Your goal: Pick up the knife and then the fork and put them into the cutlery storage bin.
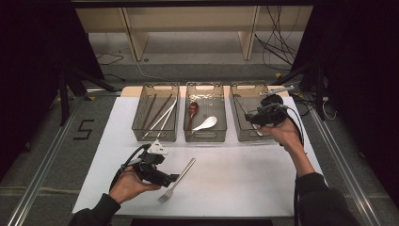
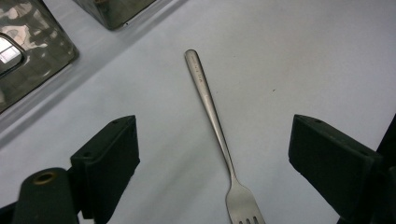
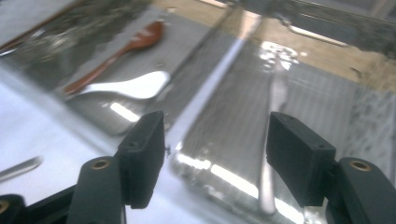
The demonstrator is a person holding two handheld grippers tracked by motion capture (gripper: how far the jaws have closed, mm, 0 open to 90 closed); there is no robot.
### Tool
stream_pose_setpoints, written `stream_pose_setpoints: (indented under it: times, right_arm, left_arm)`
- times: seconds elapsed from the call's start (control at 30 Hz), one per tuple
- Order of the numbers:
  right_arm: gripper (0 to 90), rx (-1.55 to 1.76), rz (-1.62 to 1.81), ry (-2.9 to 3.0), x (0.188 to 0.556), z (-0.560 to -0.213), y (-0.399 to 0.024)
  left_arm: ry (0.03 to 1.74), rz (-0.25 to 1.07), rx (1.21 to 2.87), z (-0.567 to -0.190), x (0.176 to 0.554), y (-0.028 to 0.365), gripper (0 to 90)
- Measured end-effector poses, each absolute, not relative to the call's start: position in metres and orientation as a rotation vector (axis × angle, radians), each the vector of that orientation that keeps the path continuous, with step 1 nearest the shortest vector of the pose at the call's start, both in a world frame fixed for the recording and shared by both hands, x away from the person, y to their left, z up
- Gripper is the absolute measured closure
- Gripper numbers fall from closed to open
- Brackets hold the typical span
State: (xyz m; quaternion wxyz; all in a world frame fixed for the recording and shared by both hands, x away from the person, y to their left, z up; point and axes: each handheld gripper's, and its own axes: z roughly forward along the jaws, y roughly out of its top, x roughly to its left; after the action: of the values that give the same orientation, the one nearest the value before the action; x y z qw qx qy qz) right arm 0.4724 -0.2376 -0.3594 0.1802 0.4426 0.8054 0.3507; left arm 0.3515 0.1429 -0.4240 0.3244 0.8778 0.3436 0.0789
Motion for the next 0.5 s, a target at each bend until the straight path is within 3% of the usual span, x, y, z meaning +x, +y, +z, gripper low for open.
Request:
stream_pose_setpoints:
  times: [0.5]
  right_arm:
    - [32.1, 1.128, 1.160, 2.320, 0.400, -0.372, -0.229]
  left_arm:
    - [0.943, 0.193, 2.338, -0.430, 0.355, 0.143, 15.7]
